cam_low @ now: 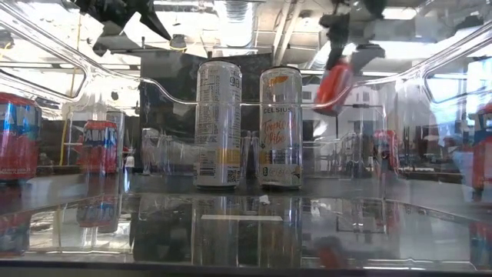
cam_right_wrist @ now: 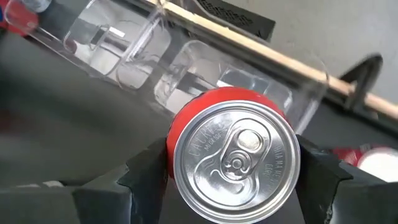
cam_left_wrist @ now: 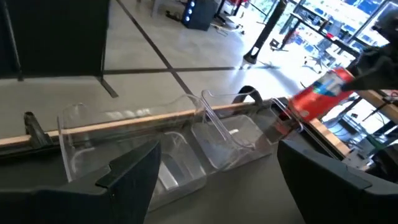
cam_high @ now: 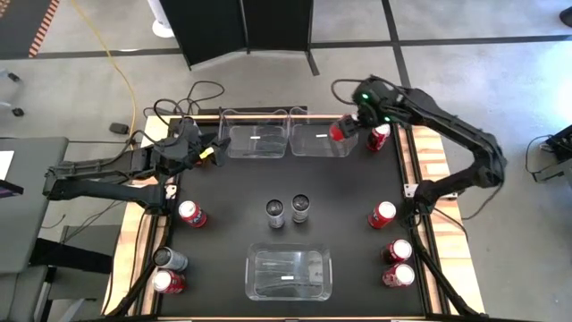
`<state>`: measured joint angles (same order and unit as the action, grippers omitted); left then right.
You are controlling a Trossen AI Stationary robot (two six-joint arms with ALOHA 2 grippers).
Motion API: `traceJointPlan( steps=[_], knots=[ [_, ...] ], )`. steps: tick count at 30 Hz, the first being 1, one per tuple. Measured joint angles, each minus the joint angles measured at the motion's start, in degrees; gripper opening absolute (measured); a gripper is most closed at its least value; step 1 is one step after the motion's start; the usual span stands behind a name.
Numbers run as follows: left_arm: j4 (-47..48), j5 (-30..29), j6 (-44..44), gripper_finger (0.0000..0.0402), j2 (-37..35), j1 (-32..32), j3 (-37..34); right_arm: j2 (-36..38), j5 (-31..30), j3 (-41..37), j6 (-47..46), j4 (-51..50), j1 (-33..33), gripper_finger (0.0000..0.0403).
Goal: Sort soda cans
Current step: Put the top right orange soda can into the top right transparent bin
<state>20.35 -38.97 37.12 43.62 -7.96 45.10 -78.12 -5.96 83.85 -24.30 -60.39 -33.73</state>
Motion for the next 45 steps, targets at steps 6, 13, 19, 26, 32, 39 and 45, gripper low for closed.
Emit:
traceJointPlan(
  steps=[6, 13, 19, 26, 32, 39, 45],
  knots=[
    [0.4, 1.4, 2.1, 0.0319, 0.0, 0.0, 0.0, -7.7, -0.4, 3.9, 6.4, 2.7, -2.5, 0.0276],
    [3.3, 2.9, 4.1, 0.0319, 0.0, 0.6, 0.0, -12.2, -0.4, 4.3, 9.4, 5.3, -8.8, 0.0276],
    [5.9, 2.8, 3.7, 0.0319, 0.4, 0.6, 0.0, -15.6, -0.4, 4.3, 12.2, 5.8, -13.0, 0.0276],
    [5.9, 2.7, 3.3, 0.0319, 1.3, -0.2, 0.0, -19.4, 0.0, 3.8, 14.0, 4.8, -11.0, 0.0276],
    [6.0, 2.7, 3.5, 0.0319, 2.4, -0.2, 0.0, -21.4, -0.7, 1.7, 13.0, 7.5, -9.3, 0.0276],
    [6.3, 2.0, 2.4, 0.0319, 2.6, -0.2, 0.0, -21.6, -2.3, -2.9, 10.2, 11.9, -10.3, 0.0276],
    [6.3, 1.3, 2.8, 0.0319, 2.6, -2.8, 0.0, -21.4, -3.2, -5.8, 10.2, 13.5, -10.3, 0.03]
  ],
)
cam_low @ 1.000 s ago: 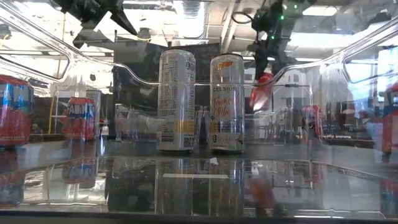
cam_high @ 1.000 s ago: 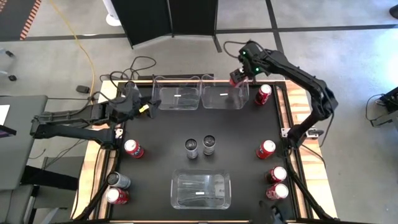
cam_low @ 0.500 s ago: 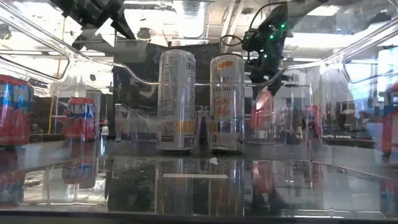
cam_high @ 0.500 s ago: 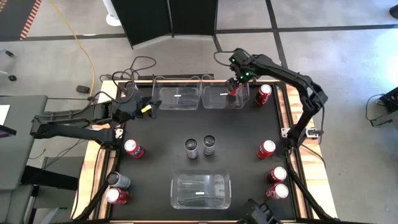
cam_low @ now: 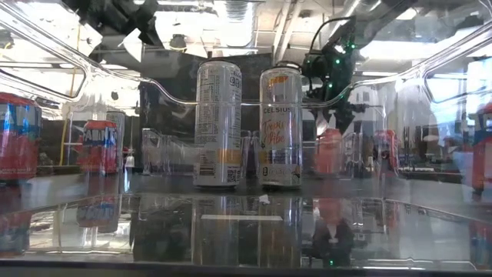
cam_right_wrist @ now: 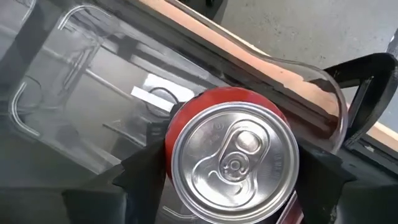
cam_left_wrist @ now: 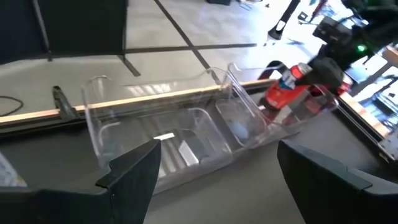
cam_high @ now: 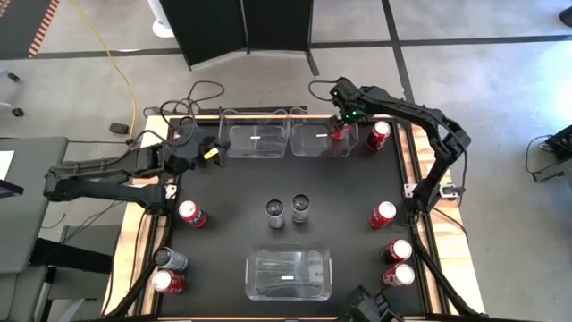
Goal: Sort soda cans
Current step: Put the top right orange soda can into the top right transparent bin, then put the top orange soda can into the top right transparent bin
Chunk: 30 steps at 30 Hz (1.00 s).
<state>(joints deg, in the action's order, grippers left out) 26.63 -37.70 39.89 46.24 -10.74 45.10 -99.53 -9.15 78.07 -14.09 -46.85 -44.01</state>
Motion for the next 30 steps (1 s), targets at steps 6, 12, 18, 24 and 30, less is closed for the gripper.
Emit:
traceJointPlan(
  steps=[6, 12, 18, 24, 30],
  knots=[
    [0.0, 1.7, 0.2, 0.0319, 0.0, -3.5, 0.0, -0.1, -0.2, -0.4, 0.1, -0.5, 0.1, 0.0374],
    [2.3, 4.7, 0.5, 0.0319, -1.2, -7.3, 0.0, 0.7, -0.1, -0.4, 0.2, -0.8, 0.8, 0.0385],
    [7.0, 9.6, 1.9, 0.0319, -3.6, -12.7, 0.1, 6.1, -0.2, -0.4, 0.2, 1.0, 2.2, 0.0383],
    [25.7, 10.3, 17.2, 0.0319, -3.7, -19.6, 0.1, 13.7, -0.1, -0.4, -1.6, 3.0, 2.4, 0.039],
    [31.9, 9.9, 19.8, 0.0319, -0.7, -26.3, 0.0, 18.2, 0.0, -0.4, -3.0, 3.4, 2.4, 0.0391]
  ],
)
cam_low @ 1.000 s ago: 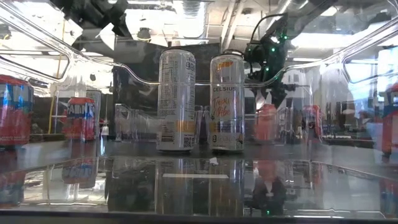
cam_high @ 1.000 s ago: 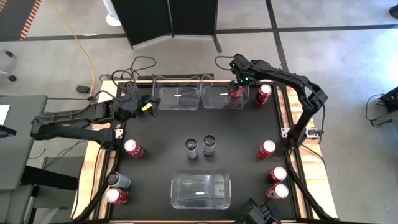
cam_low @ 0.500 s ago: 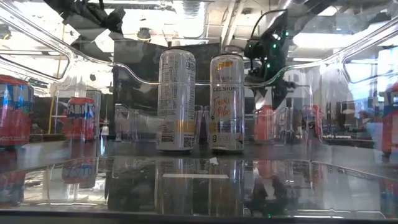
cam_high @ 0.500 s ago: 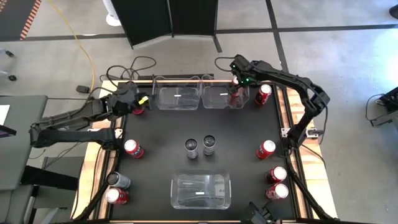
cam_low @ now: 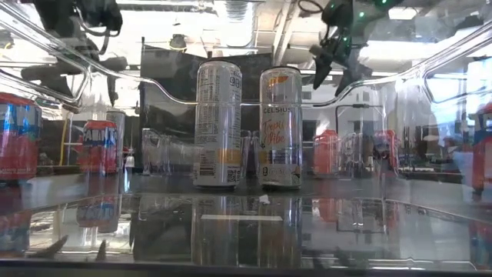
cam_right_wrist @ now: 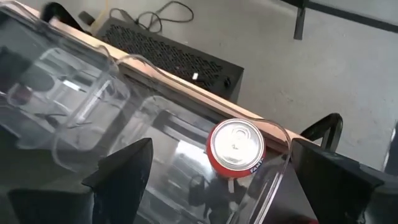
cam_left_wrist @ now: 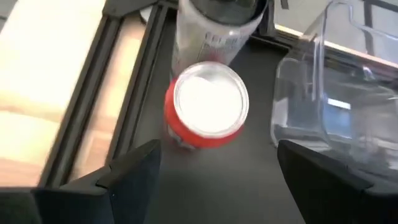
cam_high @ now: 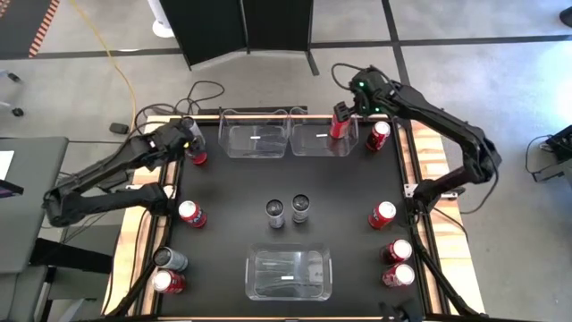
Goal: Sort soda cans
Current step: Put the top orange soda can into the top right transparent bin
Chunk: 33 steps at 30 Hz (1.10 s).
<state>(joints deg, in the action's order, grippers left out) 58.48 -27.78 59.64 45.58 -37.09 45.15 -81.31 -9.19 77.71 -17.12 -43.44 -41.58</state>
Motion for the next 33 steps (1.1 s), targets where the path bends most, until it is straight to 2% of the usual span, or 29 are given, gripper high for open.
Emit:
traceJointPlan(
  steps=[3, 7, 10, 15, 23, 27, 33],
  knots=[
    [-4.9, 1.2, -5.0, 0.032, 1.8, -1.8, 0.0, 0.7, 0.1, 0.0, 0.0, 0.0, 0.0, 0.0392],
    [-9.5, 6.8, -9.2, 0.0337, 4.4, -4.9, 0.0, 0.7, 0.3, 0.0, 0.0, -0.5, 0.0, 0.0392],
    [-8.1, 9.5, -9.0, 0.0359, 6.7, -7.8, 0.0, 0.7, 0.4, 0.0, 0.0, -0.6, 0.4, 0.0392],
    [-6.7, 9.1, -8.6, 0.0386, 8.9, -10.6, 0.3, 0.7, 0.5, 0.0, 0.7, -0.7, 1.3, 0.0392],
    [-4.6, 13.2, -9.3, 0.0389, 8.6, -10.5, 3.8, 0.6, 0.5, 0.0, 0.7, -1.3, 2.2, 0.0392],
    [-3.6, 12.1, -12.9, 0.0389, 8.5, -10.3, 7.3, 0.6, 0.5, 0.0, 0.7, -0.8, 2.1, 0.0392],
    [0.2, 6.4, -16.5, 0.0389, 9.3, -10.3, 9.2, 0.5, 0.5, 0.0, 0.6, -0.4, 2.1, 0.0392]
  ],
)
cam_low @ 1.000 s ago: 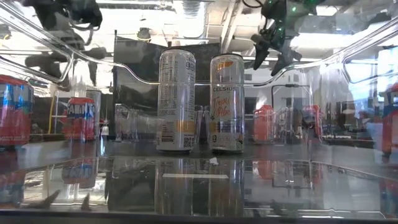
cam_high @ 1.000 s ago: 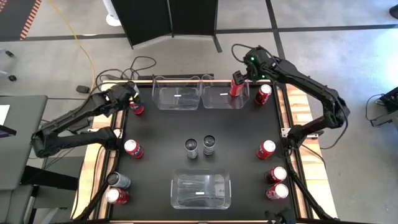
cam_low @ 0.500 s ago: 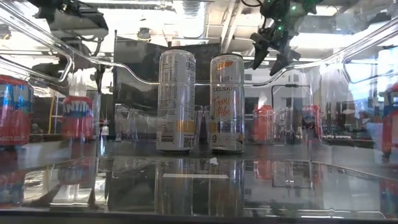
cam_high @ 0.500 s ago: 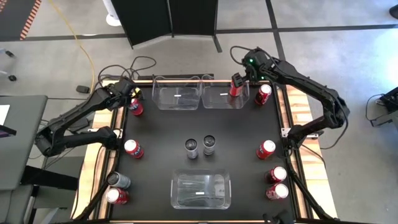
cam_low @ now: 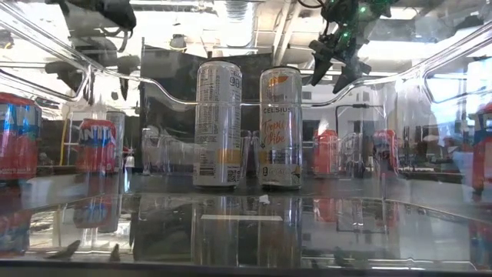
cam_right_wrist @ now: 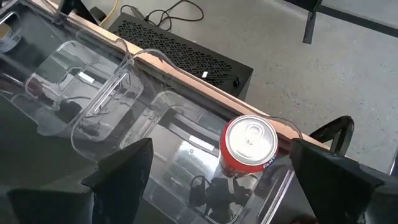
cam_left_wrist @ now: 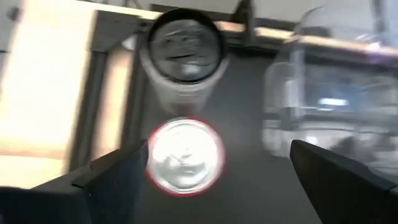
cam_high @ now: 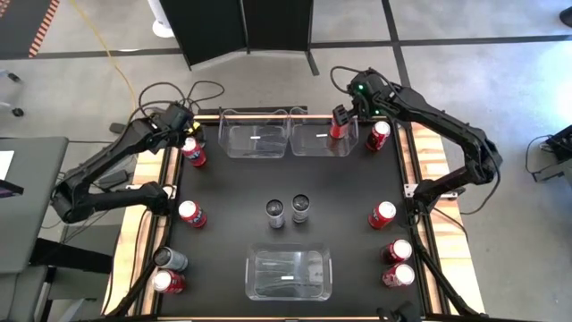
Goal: Sort soda cans
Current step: Put the top orange soda can into the top right transparent bin
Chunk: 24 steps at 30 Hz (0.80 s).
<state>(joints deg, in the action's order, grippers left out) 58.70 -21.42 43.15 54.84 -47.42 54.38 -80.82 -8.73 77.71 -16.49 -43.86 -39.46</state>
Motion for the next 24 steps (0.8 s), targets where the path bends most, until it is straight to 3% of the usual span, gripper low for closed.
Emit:
traceJointPlan(
  steps=[11, 18, 24],
  knots=[
    [2.9, -2.8, -2.4, 0.0389, 10.6, -1.2, -0.4, -1.0, 0.6, 0.0, 0.0, 0.7, 0.0, 0.0392],
    [2.6, 0.3, -2.3, 0.0389, 17.6, -2.2, -0.4, -1.0, 1.0, 0.0, 0.1, 0.3, 0.1, 0.0392],
    [0.7, 0.9, -3.2, 0.0384, 19.3, -2.2, -0.4, -1.0, 1.1, 0.0, 1.3, 0.1, 0.1, 0.0391]
  ],
)
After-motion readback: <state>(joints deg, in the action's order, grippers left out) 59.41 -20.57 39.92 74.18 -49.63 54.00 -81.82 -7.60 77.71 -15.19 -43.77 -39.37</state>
